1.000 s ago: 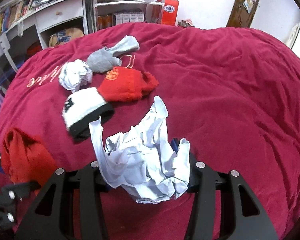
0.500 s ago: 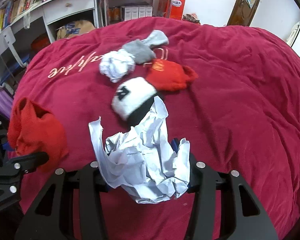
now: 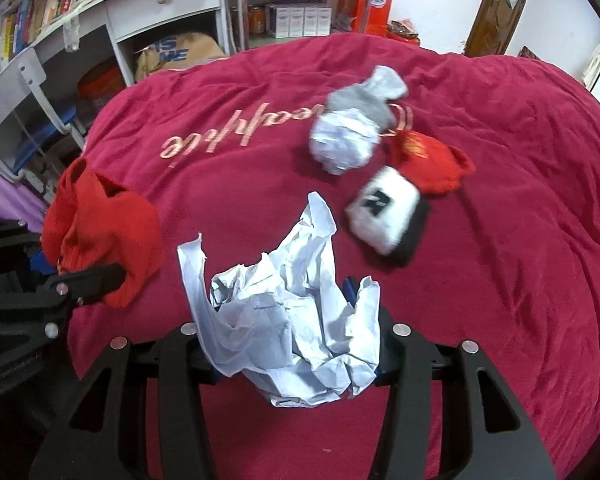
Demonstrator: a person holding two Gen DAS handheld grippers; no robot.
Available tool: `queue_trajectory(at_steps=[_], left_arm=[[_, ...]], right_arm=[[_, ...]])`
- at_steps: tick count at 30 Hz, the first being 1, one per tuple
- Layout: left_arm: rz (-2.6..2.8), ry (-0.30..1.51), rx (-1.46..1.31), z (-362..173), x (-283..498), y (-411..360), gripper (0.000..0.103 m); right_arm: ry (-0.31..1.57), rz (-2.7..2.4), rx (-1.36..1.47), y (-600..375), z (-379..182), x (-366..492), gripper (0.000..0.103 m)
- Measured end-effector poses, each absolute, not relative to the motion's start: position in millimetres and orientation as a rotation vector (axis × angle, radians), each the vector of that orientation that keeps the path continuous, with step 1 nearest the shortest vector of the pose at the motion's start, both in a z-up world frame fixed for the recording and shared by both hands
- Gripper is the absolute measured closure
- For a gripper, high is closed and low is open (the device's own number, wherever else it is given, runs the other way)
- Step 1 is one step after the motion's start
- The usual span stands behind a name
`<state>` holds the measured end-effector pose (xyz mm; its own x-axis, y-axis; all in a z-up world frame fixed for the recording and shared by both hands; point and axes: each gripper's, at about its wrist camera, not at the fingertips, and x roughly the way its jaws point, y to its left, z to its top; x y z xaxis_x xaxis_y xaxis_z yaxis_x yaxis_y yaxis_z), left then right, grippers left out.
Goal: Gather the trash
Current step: 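Carry the red sock and white paper over the bin and open both tools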
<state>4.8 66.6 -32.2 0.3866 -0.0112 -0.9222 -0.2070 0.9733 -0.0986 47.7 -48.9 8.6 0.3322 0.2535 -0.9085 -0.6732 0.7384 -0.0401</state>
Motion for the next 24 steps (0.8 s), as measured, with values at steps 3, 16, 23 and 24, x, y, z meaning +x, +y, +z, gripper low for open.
queue_trajectory(at_steps=[3,16,23,24], left_arm=[[0.146,1.167,-0.233,-32,-3,88,0.080],[0.247,1.164,-0.337,-44,-33,171,0.080],[0.316,1.161,-0.388,-50,-51,212,0.080],[0.328,1.161,-0.400,-52,-55,220,0.080]], right_arm=[[1.082,0.650,-0.451,-28,7,42,0.056],[1.078,0.753,-0.503,70,4,17,0.056],[1.072,0.832,-0.550,124,2,0,0.056],[1.071,0.844,-0.555,131,1,-2,0.057]])
